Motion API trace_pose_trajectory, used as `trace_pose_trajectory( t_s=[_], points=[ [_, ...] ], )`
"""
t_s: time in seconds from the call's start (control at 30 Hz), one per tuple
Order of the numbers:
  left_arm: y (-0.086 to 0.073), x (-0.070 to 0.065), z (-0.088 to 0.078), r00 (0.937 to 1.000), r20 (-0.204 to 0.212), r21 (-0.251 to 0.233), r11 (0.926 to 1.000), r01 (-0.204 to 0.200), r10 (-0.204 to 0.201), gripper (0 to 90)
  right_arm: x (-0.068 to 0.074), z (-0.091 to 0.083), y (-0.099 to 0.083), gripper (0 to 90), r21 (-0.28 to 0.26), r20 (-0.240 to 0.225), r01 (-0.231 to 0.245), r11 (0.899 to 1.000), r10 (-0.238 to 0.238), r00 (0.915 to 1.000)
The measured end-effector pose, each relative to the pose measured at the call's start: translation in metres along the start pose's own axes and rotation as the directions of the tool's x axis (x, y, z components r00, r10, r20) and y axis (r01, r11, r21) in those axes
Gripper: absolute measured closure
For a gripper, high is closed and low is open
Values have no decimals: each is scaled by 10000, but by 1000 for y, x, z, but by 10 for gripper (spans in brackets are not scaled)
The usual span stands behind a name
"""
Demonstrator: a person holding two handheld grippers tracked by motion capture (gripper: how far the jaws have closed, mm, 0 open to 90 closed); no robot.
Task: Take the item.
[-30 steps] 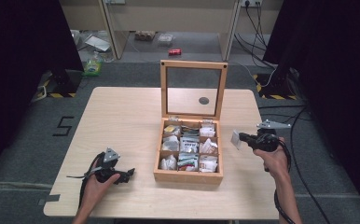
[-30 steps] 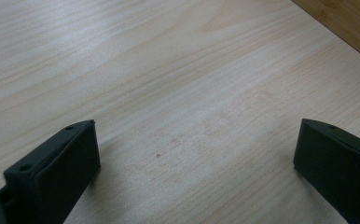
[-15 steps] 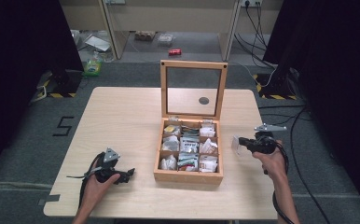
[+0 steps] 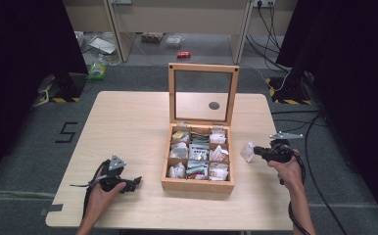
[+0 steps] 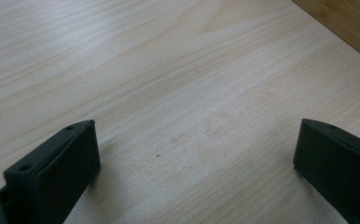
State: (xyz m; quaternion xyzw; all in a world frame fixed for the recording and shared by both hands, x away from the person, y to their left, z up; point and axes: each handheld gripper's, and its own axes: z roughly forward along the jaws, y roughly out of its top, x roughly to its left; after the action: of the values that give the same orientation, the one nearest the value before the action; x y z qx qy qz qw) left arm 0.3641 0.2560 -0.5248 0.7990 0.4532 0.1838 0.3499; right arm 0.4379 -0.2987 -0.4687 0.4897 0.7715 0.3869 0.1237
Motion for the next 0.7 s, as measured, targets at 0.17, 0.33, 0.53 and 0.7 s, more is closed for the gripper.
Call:
trace_pose_trajectory(
  t_s=[0.17, 0.33, 0.53, 0.7],
  points=[
    [0, 0, 0, 10000, 2, 0, 10000, -1, 1, 0, -5, 4, -5, 834, 240, -28, -123, 9996, 123, 9999],
    [0, 0, 0, 10000, 1, 1, 10000, 1, -1, 0, -9, 5, -9, 818, 402, -18, -313, 9987, 314, 9995],
    [0, 0, 0, 10000, 0, 2, 10000, 0, 0, 0, -13, 5, -11, 788, 467, 74, -400, 9981, 397, 9992],
    [0, 0, 0, 10000, 2, 2, 10000, -1, 1, 0, -13, 5, -11, 745, 469, 189, -393, 9981, 385, 9991]
  ],
)
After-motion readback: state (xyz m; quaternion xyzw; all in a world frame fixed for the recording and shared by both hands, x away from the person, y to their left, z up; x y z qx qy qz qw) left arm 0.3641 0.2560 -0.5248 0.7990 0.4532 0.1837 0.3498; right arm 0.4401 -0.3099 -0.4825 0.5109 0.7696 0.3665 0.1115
